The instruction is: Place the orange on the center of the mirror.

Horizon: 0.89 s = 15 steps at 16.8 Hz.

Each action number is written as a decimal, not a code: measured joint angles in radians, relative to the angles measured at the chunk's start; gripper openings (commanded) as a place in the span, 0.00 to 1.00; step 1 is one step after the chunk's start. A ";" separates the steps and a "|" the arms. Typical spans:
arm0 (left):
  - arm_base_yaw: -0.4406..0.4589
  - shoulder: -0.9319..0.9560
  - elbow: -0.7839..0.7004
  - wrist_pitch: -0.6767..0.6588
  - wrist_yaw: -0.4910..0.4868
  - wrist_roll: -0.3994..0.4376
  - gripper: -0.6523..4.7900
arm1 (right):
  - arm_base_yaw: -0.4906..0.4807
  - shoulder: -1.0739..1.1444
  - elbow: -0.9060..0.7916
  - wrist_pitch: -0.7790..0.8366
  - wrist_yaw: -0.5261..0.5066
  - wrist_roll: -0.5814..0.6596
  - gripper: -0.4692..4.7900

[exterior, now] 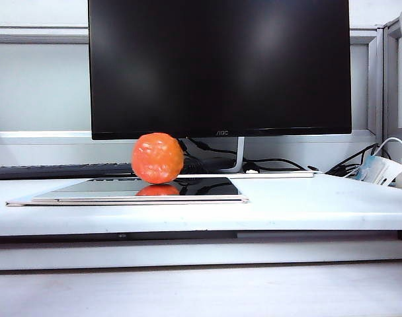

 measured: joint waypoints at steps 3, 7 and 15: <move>0.000 0.000 0.000 0.000 0.000 0.000 0.11 | 0.000 0.000 0.000 0.000 0.010 0.000 0.10; 0.078 -0.086 -0.001 -0.034 0.016 0.000 0.11 | 0.013 -0.076 -0.003 -0.037 0.015 0.000 0.10; 0.449 -0.211 -0.033 -0.014 0.019 0.000 0.11 | 0.013 -0.274 -0.027 -0.006 0.012 -0.002 0.10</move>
